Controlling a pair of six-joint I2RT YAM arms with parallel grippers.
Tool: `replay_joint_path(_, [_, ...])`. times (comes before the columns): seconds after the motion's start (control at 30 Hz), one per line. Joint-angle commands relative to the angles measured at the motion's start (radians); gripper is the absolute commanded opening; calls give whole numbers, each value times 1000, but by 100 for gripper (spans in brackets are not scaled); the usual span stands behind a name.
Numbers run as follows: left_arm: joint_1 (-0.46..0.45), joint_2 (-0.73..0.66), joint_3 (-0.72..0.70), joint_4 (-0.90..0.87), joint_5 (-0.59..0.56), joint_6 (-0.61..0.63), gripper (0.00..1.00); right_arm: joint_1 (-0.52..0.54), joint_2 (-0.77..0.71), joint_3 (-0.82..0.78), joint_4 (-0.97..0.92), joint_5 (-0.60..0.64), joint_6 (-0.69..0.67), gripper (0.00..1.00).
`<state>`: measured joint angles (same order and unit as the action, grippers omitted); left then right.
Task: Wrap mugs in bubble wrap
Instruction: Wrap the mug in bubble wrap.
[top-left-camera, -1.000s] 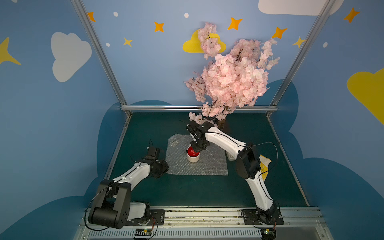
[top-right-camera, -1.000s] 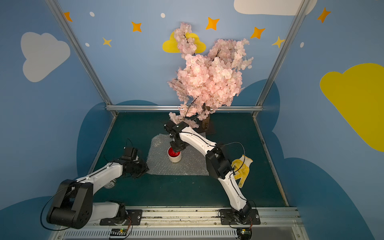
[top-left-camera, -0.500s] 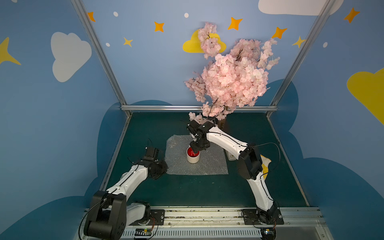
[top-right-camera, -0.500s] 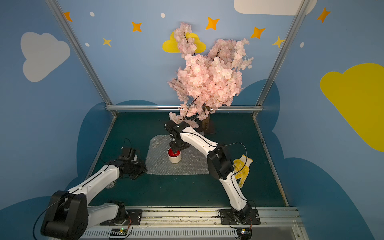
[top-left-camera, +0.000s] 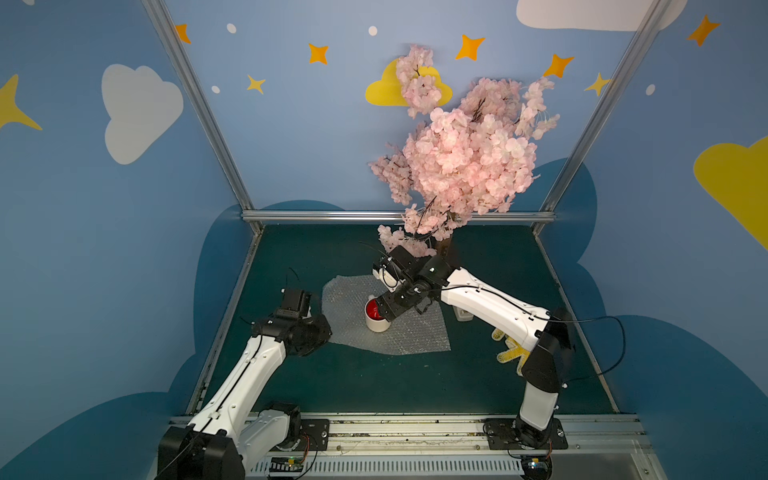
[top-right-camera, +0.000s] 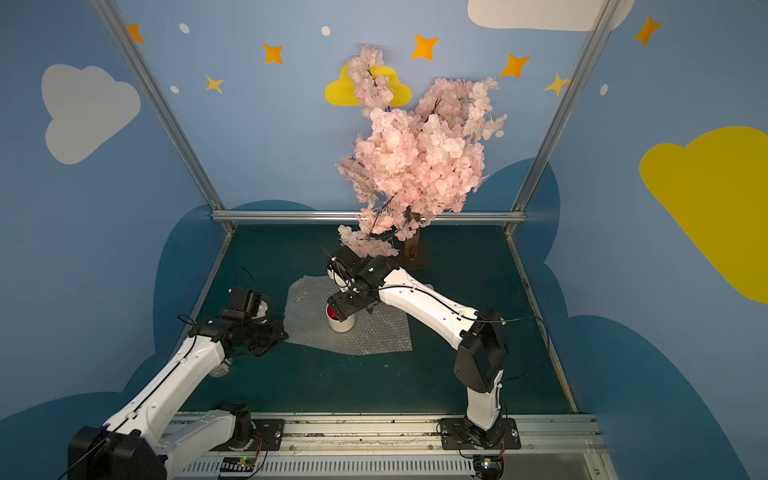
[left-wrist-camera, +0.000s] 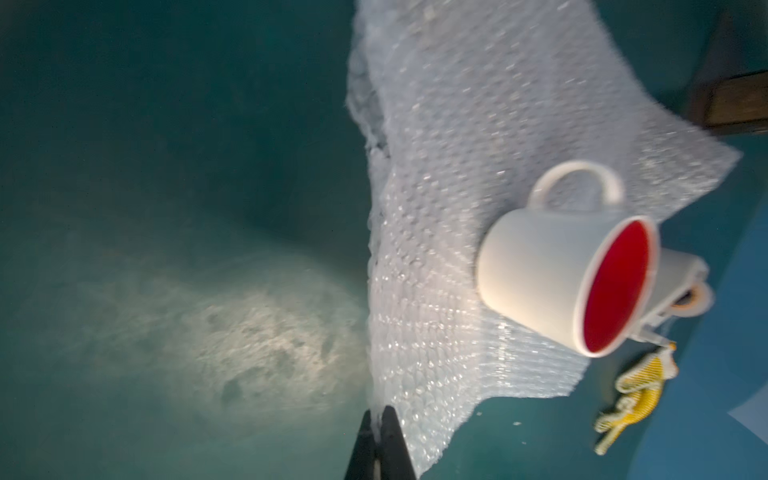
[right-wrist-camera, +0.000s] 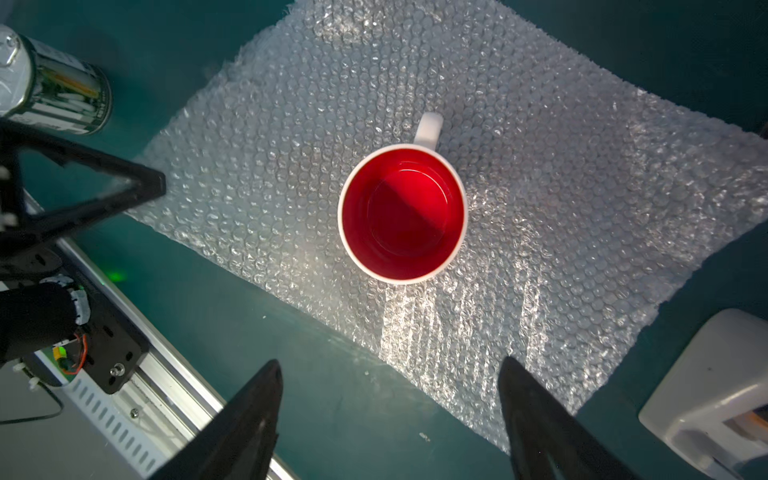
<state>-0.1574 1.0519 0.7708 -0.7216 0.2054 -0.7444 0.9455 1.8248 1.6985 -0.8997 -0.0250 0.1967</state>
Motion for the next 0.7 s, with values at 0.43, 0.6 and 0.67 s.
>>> replay_joint_path(0.43, [-134,384,304,149,156,14,3,-10,-5,-101,224,-108,-57,81])
replay_joint_path(0.6, [-197,453,349,189,152,-4,3,-21,-27,-149,266,-123,-18,77])
replay_joint_path(0.67, [-218,486,364,206,152,-9,3,-28,-34,-169,282,-112,2,73])
